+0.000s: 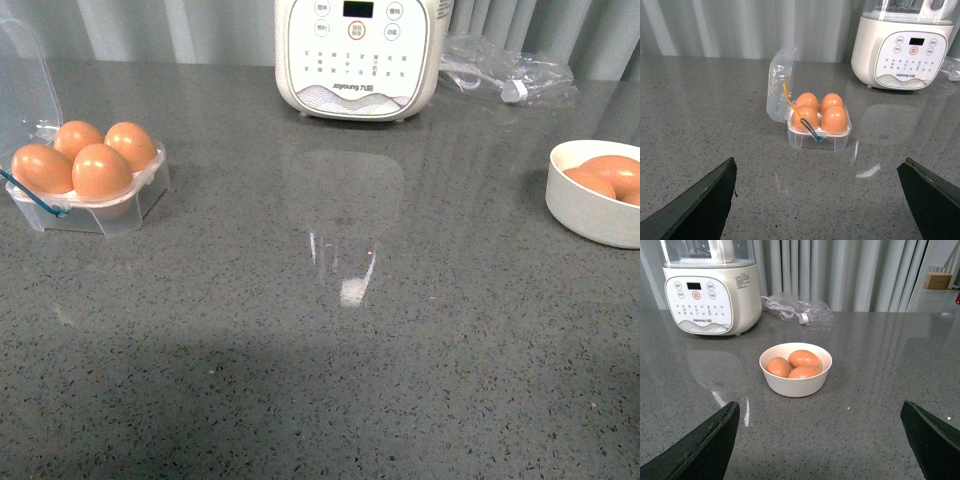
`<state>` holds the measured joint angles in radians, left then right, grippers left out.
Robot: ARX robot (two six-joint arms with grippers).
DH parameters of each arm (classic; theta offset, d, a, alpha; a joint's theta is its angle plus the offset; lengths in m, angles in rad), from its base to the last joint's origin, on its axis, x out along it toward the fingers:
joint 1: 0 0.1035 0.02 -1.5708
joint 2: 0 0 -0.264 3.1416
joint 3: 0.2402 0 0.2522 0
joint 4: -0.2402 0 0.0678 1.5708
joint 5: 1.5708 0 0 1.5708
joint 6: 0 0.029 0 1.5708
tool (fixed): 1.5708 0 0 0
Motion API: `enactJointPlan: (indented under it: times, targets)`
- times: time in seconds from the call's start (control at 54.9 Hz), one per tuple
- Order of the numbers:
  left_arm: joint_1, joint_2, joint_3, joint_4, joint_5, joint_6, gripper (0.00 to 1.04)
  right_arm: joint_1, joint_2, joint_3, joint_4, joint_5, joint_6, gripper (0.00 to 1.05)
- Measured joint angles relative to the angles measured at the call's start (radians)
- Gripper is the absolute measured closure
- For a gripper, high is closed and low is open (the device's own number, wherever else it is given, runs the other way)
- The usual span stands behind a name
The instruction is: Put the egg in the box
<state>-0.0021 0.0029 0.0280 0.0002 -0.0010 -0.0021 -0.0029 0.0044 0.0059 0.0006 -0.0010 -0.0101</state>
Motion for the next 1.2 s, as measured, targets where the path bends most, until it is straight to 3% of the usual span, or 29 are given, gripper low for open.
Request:
enactJointPlan:
  times: [0.328, 0.419, 0.51, 0.655, 0.946, 1.201]
  targets:
    - [0.0, 0.0, 0.0, 0.0, -0.001, 0.0, 0.07, 0.0, 0.0, 0.0, 0.0, 0.0, 0.0, 0.07]
    - [-0.052, 0.111, 0.072, -0.193, -0.153, -0.023, 0.07, 0.0, 0.0, 0.0, 0.0, 0.0, 0.0, 0.07]
    - [-0.086, 0.248, 0.118, -0.233, -0.212, -0.038, 0.07, 0.0, 0.0, 0.0, 0.0, 0.0, 0.0, 0.07]
    - [-0.09, 0.435, 0.195, -0.034, -0.179, -0.05, 0.07, 0.0, 0.0, 0.0, 0.0, 0.0, 0.0, 0.07]
    - [0.091, 0.914, 0.388, 0.429, -0.005, 0.043, 0.07, 0.0, 0.0, 0.0, 0.0, 0.0, 0.0, 0.07]
    - [0.232, 1.365, 0.7, 0.639, -0.011, 0.221, 0.07, 0.0, 0.0, 0.0, 0.0, 0.0, 0.0, 0.07]
